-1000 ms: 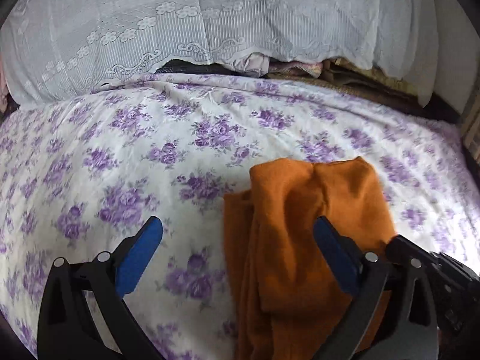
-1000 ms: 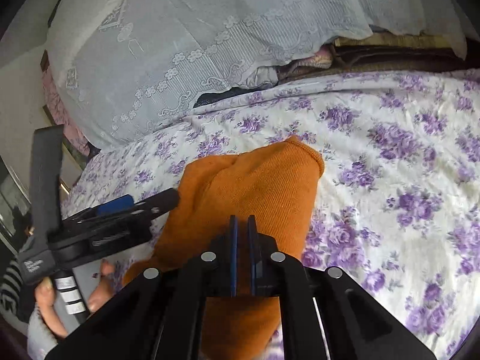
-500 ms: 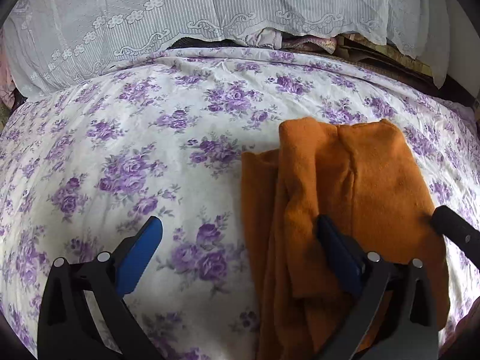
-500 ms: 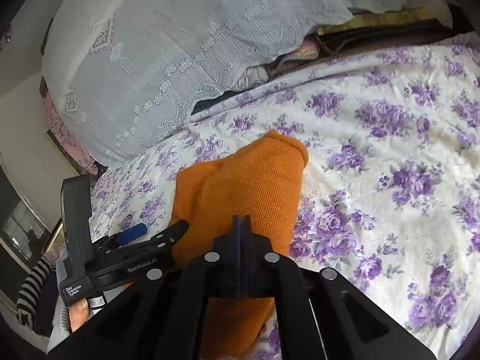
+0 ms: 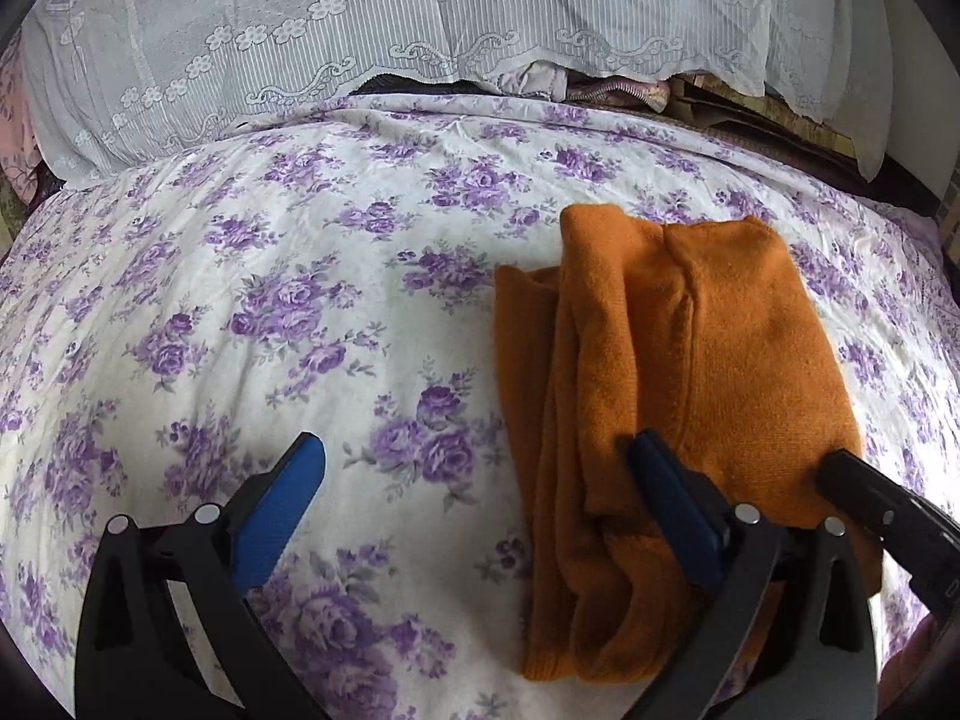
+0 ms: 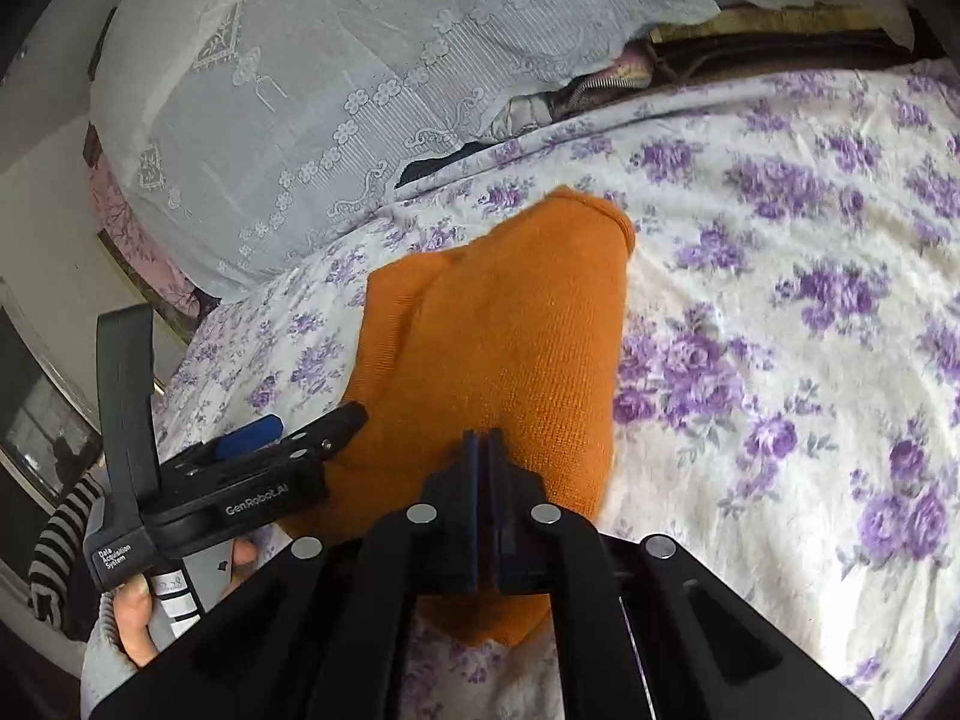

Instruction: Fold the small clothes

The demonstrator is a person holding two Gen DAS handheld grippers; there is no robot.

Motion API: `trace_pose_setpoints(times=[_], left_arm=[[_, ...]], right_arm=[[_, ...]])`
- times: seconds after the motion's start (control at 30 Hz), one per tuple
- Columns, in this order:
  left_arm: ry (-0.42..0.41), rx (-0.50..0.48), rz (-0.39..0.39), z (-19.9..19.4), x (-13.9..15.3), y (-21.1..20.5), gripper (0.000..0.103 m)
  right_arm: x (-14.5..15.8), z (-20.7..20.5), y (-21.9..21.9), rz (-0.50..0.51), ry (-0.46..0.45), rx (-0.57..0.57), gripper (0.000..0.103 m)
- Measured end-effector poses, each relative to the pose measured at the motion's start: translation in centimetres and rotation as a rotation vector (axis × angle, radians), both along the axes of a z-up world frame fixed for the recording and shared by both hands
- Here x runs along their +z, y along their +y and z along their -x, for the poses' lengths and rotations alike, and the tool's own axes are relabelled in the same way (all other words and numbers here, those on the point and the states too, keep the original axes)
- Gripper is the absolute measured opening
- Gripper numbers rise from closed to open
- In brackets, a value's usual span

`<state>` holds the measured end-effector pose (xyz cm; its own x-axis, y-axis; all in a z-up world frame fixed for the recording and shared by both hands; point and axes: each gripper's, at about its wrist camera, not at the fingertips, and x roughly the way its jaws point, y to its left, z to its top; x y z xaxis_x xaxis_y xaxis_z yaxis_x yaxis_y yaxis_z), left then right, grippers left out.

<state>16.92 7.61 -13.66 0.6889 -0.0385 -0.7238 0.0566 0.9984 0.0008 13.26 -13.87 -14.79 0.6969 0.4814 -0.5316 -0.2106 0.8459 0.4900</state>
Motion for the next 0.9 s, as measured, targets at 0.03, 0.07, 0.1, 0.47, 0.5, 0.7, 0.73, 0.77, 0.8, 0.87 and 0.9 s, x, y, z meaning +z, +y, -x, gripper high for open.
trace_pose_setpoints(times=[0.03, 0.07, 0.1, 0.47, 0.5, 0.7, 0.73, 0.77, 0.8, 0.87, 0.9], left_arm=[[0.0, 0.0, 0.004, 0.2, 0.0, 0.1, 0.099], [0.001, -0.001, 0.008, 0.5, 0.1, 0.2, 0.099], [-0.001, -0.002, 0.02, 0.9, 0.2, 0.4, 0.099], [0.175, -0.197, 0.468, 0.2, -1.2, 2.8, 0.098], [0.187, -0.203, 0.487, -0.3, -1.5, 2.8, 0.098], [0.214, -0.246, 0.589, -2.4, -1.9, 2.4, 0.098], [0.219, -0.259, 0.601, -2.8, -2.0, 2.2, 0.098], [0.226, -0.276, 0.61, -3.1, -2.0, 2.0, 0.098], [0.236, -0.297, 0.609, -3.5, -2.0, 1.4, 0.098], [0.245, -0.316, 0.592, -3.7, -2.1, 0.8, 0.098], [0.245, -0.33, 0.58, -3.9, -2.1, 0.4, 0.098]], right_arm=[[0.0, 0.1, -0.2, -0.014, 0.002, 0.0, 0.003], [0.1, 0.4, -0.4, -0.025, -0.003, -0.002, 0.003], [0.1, 0.8, -0.5, -0.032, -0.009, -0.006, 0.004], [-1.0, 0.7, -4.5, -0.234, 0.036, -0.073, 0.06], [-1.5, 0.3, -4.8, -0.264, 0.058, -0.066, 0.06], [-3.2, -2.3, -4.7, -0.4, 0.131, -0.007, 0.061], [-3.3, -2.9, -4.5, -0.408, 0.142, 0.0, 0.061], [-3.4, -3.7, -4.1, -0.409, 0.157, 0.009, 0.061], [-3.4, -4.4, -3.9, -0.403, 0.164, 0.014, 0.061], [-3.2, -5.6, -3.4, -0.384, 0.179, 0.023, 0.061], [-3.1, -6.2, -3.2, -0.375, 0.188, 0.029, 0.061]])
